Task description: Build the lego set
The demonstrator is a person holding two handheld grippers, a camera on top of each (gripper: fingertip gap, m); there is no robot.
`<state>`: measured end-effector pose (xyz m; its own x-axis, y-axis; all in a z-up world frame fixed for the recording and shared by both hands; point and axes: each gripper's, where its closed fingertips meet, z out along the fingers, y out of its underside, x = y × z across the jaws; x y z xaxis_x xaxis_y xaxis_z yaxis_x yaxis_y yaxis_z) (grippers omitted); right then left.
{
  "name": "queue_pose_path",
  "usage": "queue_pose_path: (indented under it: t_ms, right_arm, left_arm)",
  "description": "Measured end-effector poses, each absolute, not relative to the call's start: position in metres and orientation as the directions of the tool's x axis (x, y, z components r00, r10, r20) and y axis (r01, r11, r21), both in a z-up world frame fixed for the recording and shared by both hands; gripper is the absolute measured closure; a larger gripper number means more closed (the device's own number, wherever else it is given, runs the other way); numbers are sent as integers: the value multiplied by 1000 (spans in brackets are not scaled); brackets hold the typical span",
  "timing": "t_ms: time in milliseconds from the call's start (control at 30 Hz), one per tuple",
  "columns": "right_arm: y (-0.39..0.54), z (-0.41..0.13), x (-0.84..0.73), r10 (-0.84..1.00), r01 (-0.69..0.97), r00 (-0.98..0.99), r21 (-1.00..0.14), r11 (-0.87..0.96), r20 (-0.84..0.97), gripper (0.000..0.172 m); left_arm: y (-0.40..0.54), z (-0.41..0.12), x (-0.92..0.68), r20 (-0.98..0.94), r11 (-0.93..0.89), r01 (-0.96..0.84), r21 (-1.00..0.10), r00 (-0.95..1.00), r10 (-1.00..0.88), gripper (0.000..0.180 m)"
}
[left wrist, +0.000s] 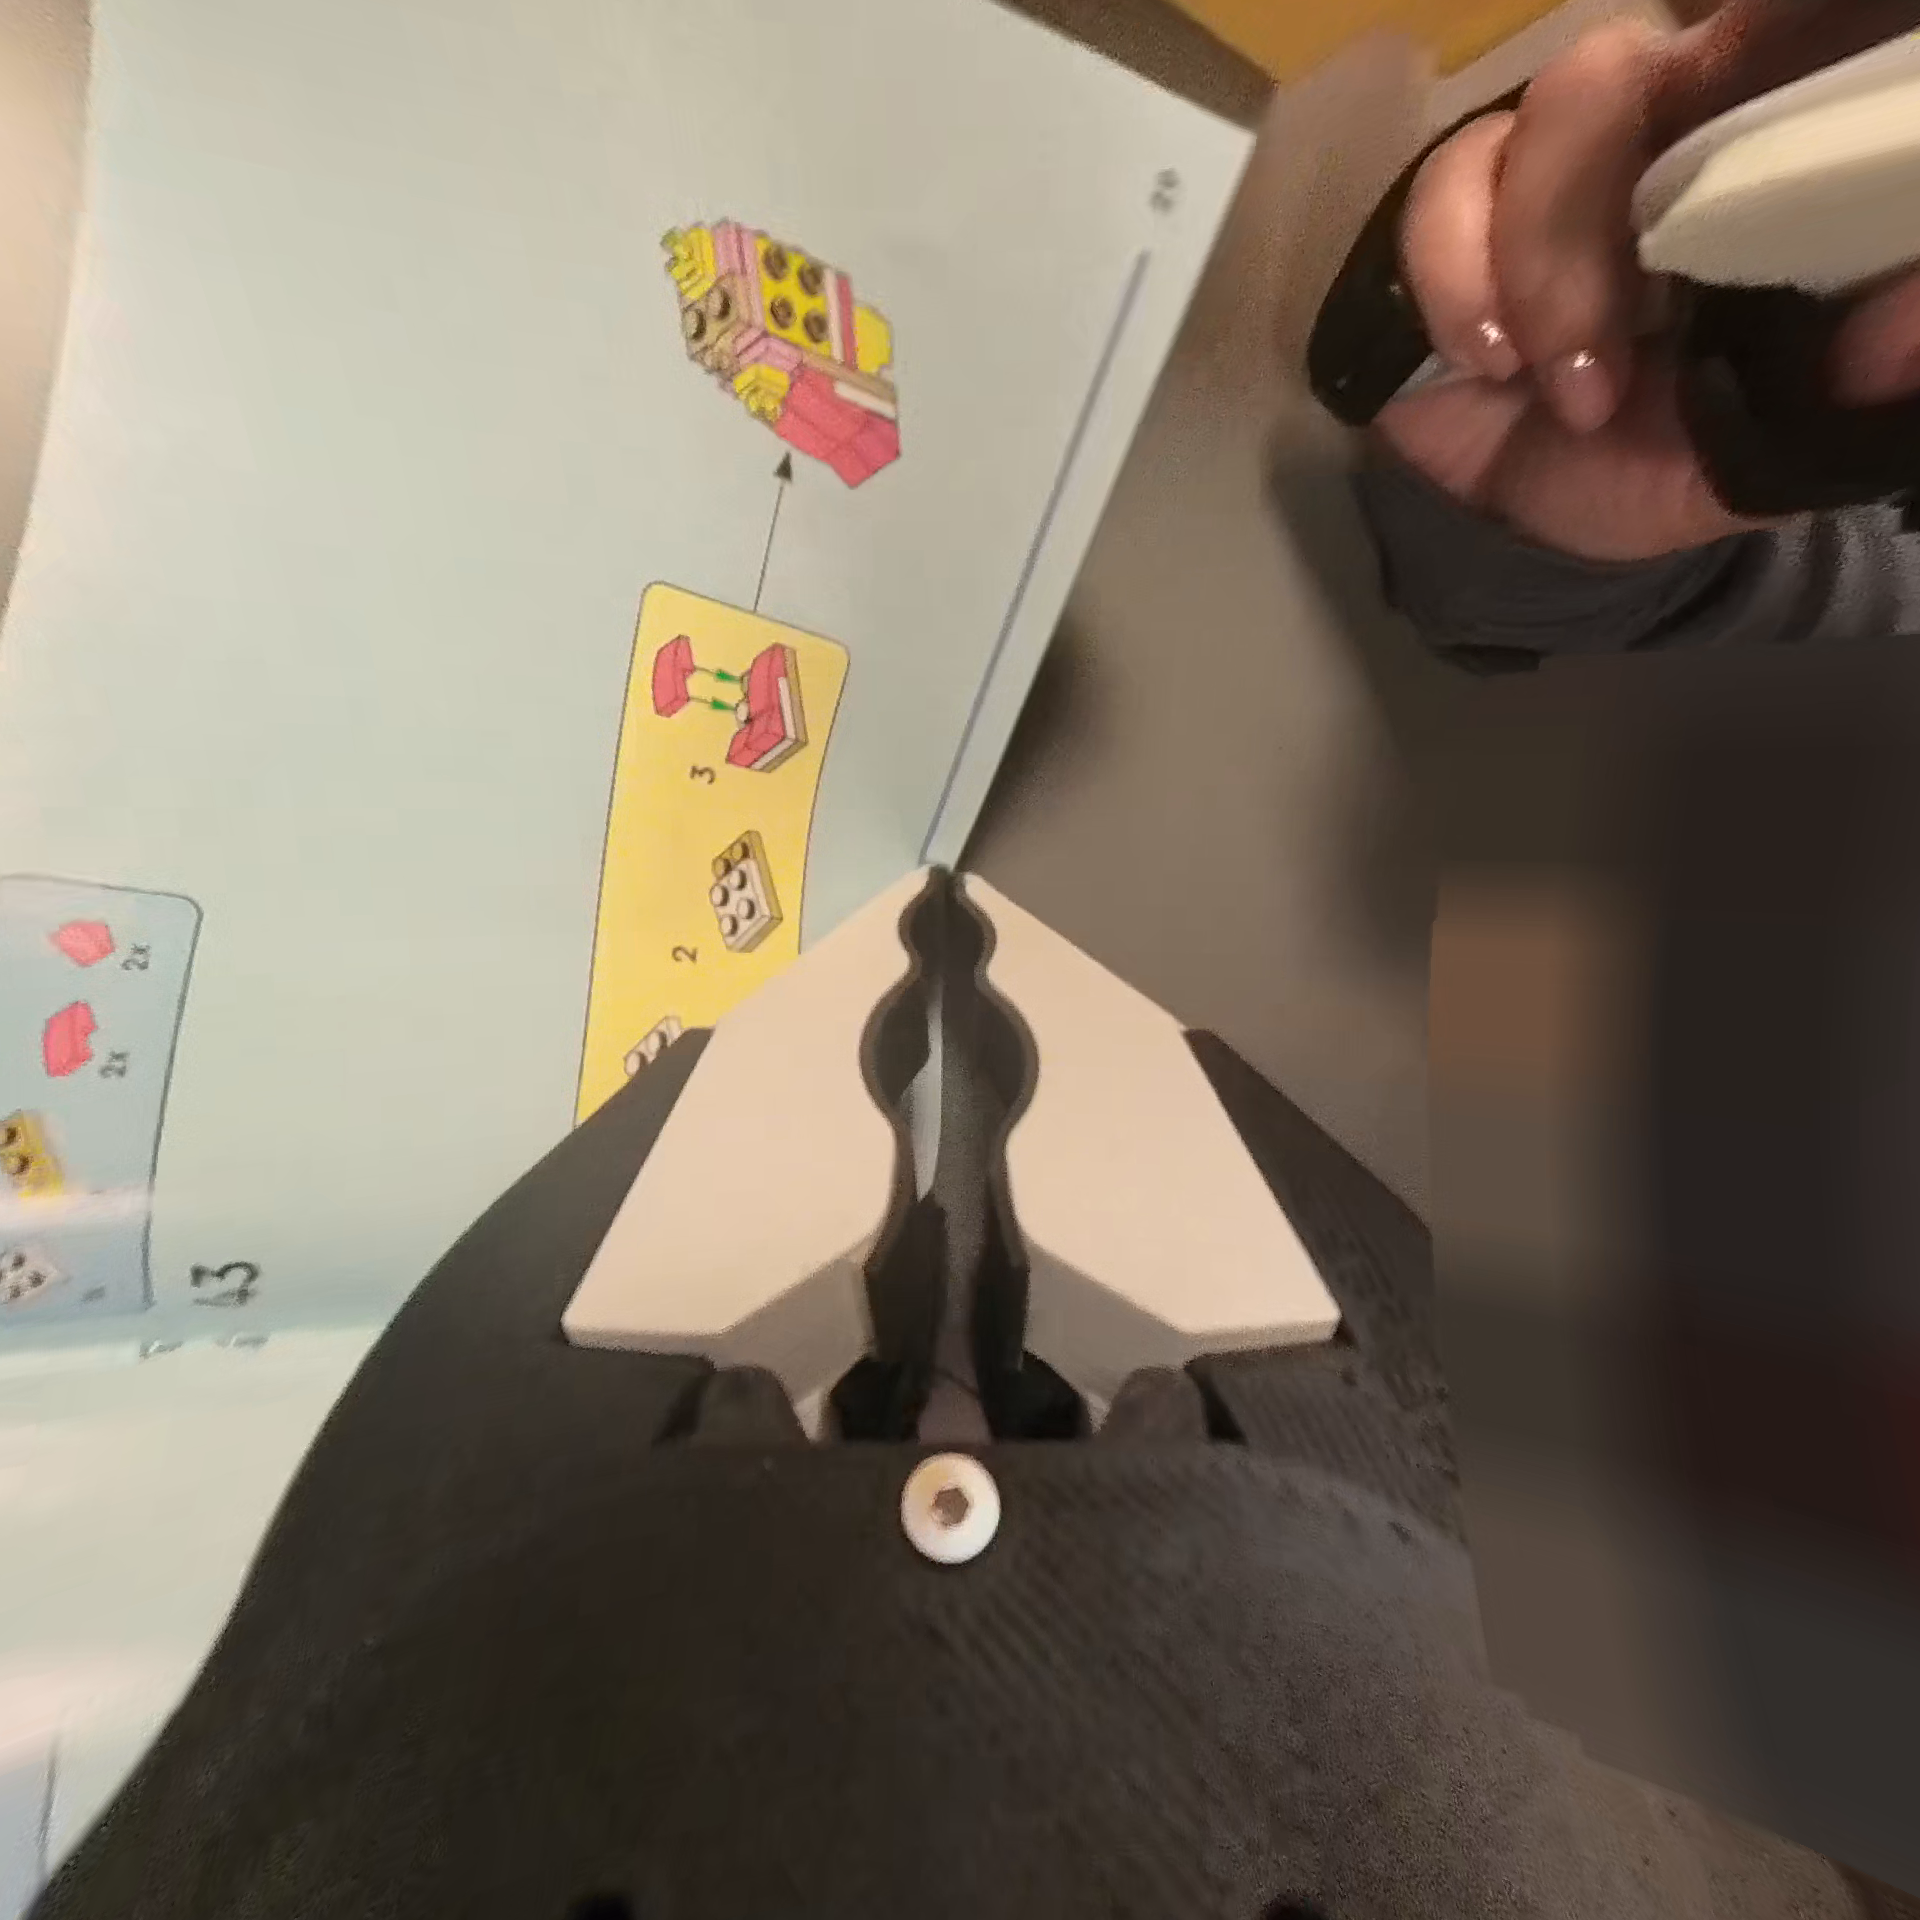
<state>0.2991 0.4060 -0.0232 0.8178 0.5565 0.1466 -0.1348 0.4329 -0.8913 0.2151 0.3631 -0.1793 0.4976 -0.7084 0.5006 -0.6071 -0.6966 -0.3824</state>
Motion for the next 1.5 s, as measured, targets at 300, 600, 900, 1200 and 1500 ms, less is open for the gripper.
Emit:
queue_pose_path:
  t_ms: [300,600,900,1200,1500]
  right_arm:
    - [427,-51,298,449,135,854,-945,299,264,164]
    - [423,-45,302,395,154,865,-911,382,311,167]
    - [421,-43,300,403,140,860,-904,403,313,166]
    - [420,-43,299,410,134,858,-906,401,309,166]
    - [420,-43,298,415,133,856,-907,400,309,166]
  left_arm:
    - [384,-144,175,173,-636,-573,-517,658,-733,180]
    - [382,-151,193,91,-540,-686,-489,575,-813,146]
    - [389,-180,207,-50,-437,-822,-366,486,-872,128]
    - [392,-183,203,-65,-453,-827,-333,500,-864,139]
    - [390,-177,202,27,-520,-767,-376,551,-834,159]
